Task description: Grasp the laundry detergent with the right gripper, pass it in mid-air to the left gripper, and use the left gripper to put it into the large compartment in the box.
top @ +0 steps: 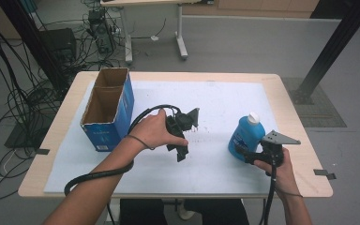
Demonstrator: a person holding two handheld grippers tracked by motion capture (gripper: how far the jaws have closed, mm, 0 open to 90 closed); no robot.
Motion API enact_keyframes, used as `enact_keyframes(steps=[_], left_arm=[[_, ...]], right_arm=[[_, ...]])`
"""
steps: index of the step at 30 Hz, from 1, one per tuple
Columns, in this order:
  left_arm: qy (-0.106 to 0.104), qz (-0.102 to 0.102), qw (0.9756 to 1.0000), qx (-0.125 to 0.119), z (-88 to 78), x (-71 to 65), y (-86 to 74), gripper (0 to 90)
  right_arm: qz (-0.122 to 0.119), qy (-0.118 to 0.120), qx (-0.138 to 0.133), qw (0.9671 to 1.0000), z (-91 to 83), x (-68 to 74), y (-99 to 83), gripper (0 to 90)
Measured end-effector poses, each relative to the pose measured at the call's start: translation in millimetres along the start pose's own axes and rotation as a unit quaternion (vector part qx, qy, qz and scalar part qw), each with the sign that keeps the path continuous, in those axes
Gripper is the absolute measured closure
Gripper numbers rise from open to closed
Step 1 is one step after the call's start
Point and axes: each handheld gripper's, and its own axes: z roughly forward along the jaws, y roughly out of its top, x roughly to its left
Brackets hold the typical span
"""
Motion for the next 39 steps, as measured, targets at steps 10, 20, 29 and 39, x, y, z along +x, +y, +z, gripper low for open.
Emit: enact_keyframes(steps=[10, 20, 29, 39], left_arm=[[0.001, 0.001, 1.0, -0.001, -1.1, 1.5, -1.2, 9.1], [0.0, -0.002, 1.0, 0.0, 0.9, 2.0, -2.1, 9.1], [0.001, -0.001, 1.0, 0.0, 0.4, 2.1, -2.1, 9.1], [0.001, 0.0, 1.0, -0.001, 0.9, 2.7, -2.3, 9.1]], right_arm=[[-0.008, -0.002, -0.002, 1.0, 2.9, 1.9, 0.2, 30.5], [-0.018, -0.011, -0.001, 0.9998, 3.6, 4.3, -0.4, 38.4], [-0.026, -0.013, -0.002, 0.9996, 3.4, 5.4, -1.0, 39.4], [-0.028, -0.012, -0.005, 0.9995, 3.4, 4.7, -2.2, 39.9]])
